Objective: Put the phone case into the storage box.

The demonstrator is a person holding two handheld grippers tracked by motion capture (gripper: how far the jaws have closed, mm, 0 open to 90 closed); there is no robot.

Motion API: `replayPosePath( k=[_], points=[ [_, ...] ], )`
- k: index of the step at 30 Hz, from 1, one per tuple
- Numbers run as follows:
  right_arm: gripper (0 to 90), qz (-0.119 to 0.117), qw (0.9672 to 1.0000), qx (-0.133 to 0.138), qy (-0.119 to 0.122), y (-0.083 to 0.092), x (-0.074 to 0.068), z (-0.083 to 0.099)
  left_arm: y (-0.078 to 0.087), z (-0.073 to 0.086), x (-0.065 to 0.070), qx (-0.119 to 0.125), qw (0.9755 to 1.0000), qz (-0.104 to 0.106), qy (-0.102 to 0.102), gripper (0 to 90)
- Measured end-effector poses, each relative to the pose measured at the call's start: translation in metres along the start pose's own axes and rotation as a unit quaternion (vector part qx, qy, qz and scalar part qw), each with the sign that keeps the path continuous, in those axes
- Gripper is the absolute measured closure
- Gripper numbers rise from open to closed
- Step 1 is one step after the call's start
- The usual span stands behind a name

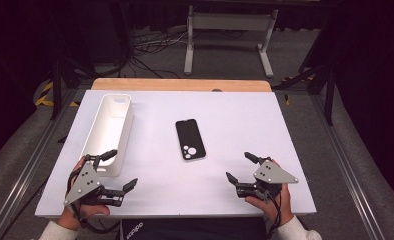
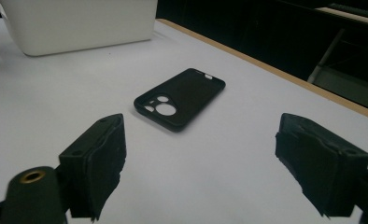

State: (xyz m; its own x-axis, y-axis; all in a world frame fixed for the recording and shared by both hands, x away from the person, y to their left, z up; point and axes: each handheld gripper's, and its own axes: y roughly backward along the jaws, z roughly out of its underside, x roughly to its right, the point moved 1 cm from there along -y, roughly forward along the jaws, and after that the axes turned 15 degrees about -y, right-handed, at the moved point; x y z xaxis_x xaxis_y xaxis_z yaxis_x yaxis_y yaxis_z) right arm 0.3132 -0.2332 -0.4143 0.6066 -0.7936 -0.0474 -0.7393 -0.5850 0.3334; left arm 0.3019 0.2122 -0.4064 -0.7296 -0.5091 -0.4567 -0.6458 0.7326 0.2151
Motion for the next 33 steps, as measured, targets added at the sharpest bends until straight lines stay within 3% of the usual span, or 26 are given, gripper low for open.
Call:
replayPosePath(
  k=[10, 16, 23, 28, 31, 33],
  points=[
    [21.9, 0.015, 0.9995, -0.019, -0.020, -0.007, 0.006, 0.002, -0.002, 0.004, -0.001, 0.000, 0.9999, 0.006, 0.011, 3.4],
    [25.7, 0.026, 0.9989, -0.030, -0.026, -0.010, 0.006, 0.000, -0.002, 0.004, 0.004, -0.009, 0.9999, 0.008, 0.001, 3.7],
    [30.9, 0.019, 0.9981, -0.051, -0.027, -0.018, 0.009, -0.007, -0.005, 0.005, 0.008, -0.018, 0.9998, 0.012, 0.003, 4.7],
    [46.5, 0.010, 0.9974, -0.069, -0.016, -0.026, 0.010, -0.012, -0.005, 0.005, 0.008, -0.017, 0.9998, 0.012, 0.005, 4.8],
    [63.9, 0.011, 0.9971, -0.073, -0.020, -0.031, 0.013, -0.016, -0.004, 0.005, 0.009, -0.017, 0.9998, 0.012, 0.004, 5.0],
    [70.2, 0.012, 0.9970, -0.074, -0.021, -0.035, 0.015, -0.019, -0.003, 0.005, 0.008, -0.018, 0.9998, 0.008, 0.005, 5.4]
  ],
)
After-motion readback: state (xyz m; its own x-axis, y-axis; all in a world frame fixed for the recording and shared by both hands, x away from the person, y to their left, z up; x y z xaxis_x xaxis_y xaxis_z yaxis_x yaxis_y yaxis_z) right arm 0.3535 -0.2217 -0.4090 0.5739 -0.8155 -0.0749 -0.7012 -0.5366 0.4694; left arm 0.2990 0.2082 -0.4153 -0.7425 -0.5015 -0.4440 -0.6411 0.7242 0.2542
